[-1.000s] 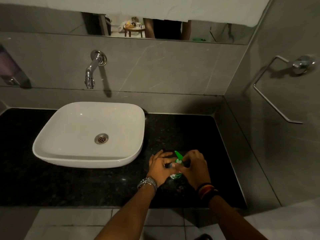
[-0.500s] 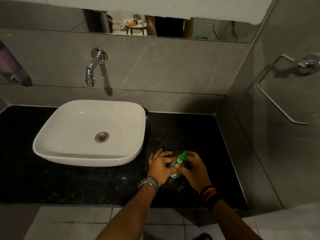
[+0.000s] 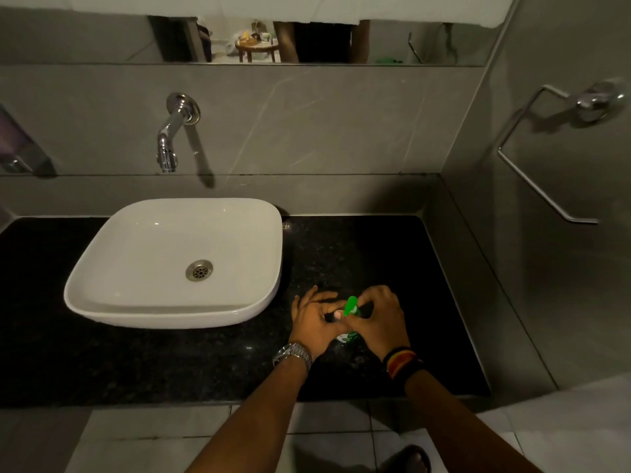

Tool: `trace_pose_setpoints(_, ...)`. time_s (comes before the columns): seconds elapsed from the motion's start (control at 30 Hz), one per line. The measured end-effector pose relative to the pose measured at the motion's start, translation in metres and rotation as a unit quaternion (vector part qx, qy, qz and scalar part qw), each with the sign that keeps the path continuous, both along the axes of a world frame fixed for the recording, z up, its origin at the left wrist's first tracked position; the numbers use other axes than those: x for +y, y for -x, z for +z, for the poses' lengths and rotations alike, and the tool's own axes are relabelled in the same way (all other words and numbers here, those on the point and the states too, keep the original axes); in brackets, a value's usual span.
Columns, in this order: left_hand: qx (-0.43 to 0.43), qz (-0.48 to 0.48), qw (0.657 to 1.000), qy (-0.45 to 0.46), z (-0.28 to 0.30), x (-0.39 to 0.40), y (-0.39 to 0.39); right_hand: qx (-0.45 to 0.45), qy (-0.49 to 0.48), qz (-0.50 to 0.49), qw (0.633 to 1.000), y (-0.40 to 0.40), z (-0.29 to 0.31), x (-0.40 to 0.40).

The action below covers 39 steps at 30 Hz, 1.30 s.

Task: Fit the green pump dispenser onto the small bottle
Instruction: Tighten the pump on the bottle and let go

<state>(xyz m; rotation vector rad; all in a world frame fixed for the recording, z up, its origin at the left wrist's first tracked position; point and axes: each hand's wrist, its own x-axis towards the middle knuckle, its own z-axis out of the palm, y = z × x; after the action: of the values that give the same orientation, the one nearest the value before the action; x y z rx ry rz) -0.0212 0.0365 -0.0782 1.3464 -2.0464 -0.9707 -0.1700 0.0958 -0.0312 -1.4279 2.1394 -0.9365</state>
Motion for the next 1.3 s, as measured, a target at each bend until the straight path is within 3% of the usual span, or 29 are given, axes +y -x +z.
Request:
trace_pose_setpoints(0.13,0.005,-0.008,1.0,0.009,0.0,0.0,-0.001,-0.004,0.009,0.07,0.997,0.007,-0.003,0.007)
trace_pose_setpoints(0.3,-0.003,0.014,1.0,0.015,-0.004,0.003,0.001,0.041,-0.017,0.015,0.999,0.001,0.004,-0.002)
trace_pose_setpoints(0.43,0.001,-0.001,1.0,0.02,0.0,0.002,0.0,0.016,-0.003,0.08,0.997,0.009,-0.001,0.005)
trace_pose_setpoints(0.57,0.008,0.02,1.0,0.014,-0.001,0.005,0.001,0.048,-0.01,0.009,0.999,0.001,0.002,0.0)
trace_pose_setpoints(0.7,0.014,0.005,1.0,0.017,-0.003,0.001,0.0,-0.032,-0.012,0.047,0.998,0.001,-0.002,0.002)
trace_pose_setpoints(0.97,0.011,0.02,1.0,0.014,0.0,0.004,0.002,0.132,-0.009,0.047,0.99,-0.005,-0.004,0.0)
trace_pose_setpoints(1.1,-0.004,0.017,1.0,0.014,0.001,0.007,0.0,0.072,-0.034,0.033,0.996,0.002,0.004,0.003)
trace_pose_setpoints(1.2,-0.02,0.008,1.0,0.009,0.005,0.006,0.0,0.022,-0.027,0.107,0.994,0.025,0.024,0.003)
trace_pose_setpoints(1.3,-0.022,-0.002,1.0,-0.001,0.008,0.004,0.0,0.111,-0.026,0.213,0.97,0.037,0.052,-0.003)
